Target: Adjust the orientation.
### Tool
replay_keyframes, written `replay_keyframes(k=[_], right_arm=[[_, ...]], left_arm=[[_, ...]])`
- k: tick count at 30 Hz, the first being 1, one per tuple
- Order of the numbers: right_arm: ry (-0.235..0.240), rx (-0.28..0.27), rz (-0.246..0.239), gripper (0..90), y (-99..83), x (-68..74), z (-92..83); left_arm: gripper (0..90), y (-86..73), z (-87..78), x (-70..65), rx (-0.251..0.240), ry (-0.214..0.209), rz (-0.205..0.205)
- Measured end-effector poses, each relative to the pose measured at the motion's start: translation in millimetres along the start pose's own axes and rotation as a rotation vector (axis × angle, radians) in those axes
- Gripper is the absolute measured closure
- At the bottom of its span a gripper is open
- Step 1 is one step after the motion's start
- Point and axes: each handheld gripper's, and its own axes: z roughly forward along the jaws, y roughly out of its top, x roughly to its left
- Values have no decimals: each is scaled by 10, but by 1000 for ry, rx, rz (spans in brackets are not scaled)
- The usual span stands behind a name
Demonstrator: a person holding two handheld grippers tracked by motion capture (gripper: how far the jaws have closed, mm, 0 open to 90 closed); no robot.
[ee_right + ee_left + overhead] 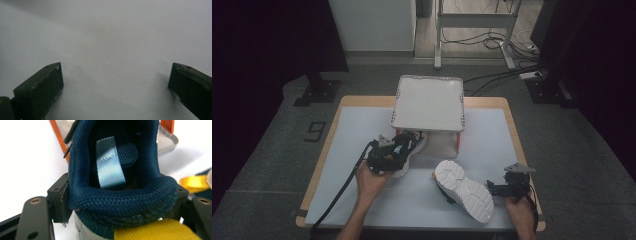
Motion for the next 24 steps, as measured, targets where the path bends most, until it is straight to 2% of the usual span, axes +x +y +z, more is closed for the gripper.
replay_keyframes(k=[6, 9, 13, 18, 21, 22, 24], right_arm=[[0, 0, 0, 0, 0, 0, 0], [0, 0, 0, 0, 0, 0, 0], [0, 0, 0, 0, 0, 0, 0], [1, 0, 0, 0, 0, 0, 0], [-1, -2, 1, 0, -1, 2, 1], [1, 0, 0, 0, -1, 0, -1], [1, -1, 0, 0, -1, 1, 0]], left_arm=[[258, 111, 169, -41, -17, 50, -16], [258, 134, 273, -32, -9, 75, -45], [256, 115, 373, -11, 6, 106, -48], [247, 99, 430, -6, 2, 105, -50], [218, 106, 446, 22, 5, 72, -67], [180, 112, 444, 42, 14, 52, -77], [160, 116, 419, 42, 9, 47, -75]])
